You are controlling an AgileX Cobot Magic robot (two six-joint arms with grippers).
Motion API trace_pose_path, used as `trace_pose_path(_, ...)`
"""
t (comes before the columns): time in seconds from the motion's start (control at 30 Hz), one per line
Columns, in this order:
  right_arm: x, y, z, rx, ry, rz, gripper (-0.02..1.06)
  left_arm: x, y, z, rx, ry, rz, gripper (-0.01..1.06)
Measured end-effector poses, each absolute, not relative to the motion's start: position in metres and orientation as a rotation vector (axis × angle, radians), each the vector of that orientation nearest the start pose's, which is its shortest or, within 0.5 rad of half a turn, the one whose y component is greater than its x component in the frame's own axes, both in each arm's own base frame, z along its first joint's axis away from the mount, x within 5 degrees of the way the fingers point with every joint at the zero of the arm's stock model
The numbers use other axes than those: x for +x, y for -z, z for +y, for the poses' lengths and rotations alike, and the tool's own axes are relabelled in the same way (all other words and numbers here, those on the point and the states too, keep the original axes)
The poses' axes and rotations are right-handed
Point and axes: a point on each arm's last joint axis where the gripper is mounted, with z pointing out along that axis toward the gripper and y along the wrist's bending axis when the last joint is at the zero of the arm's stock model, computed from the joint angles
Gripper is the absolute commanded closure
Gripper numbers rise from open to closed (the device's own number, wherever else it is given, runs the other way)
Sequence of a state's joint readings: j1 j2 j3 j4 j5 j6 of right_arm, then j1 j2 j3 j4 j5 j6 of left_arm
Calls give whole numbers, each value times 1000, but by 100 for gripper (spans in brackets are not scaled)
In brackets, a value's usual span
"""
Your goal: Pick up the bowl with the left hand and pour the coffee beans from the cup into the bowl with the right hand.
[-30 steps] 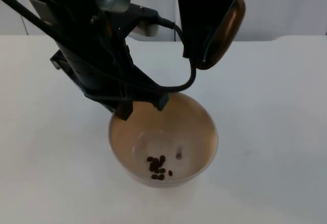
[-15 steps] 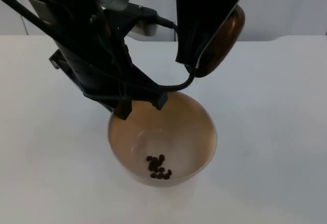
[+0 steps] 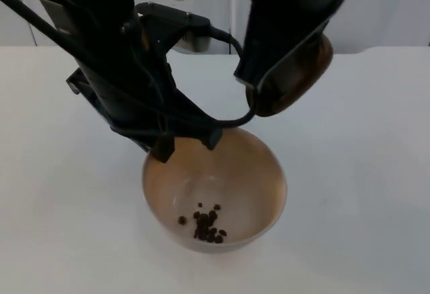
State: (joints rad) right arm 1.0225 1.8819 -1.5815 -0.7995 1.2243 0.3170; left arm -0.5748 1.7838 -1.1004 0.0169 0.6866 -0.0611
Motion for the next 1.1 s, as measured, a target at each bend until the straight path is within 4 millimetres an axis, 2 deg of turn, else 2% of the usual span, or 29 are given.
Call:
trace_pose_path(0.33, 264, -298, 281, -1000, 447, 2363, 105, 288, -181, -186, 746, 112, 2763, 105)
trace_pose_path(0.4, 267, -304, 272, -986, 394, 2401, 105, 288, -181, -186, 746, 112, 2763, 105)
trace_pose_path(0.7, 277, -302, 254, -992, 196, 2555, 105, 288, -181, -186, 746, 112, 2763, 105)
trace_pose_path(0.87, 284, -299, 246, -978, 13, 2628, 105, 288, -181, -186, 746, 112, 2763, 105)
trace_pose_path(1.1, 290, -299, 239, -972, -38, 2646, 105, 288, -181, -186, 746, 112, 2763, 105)
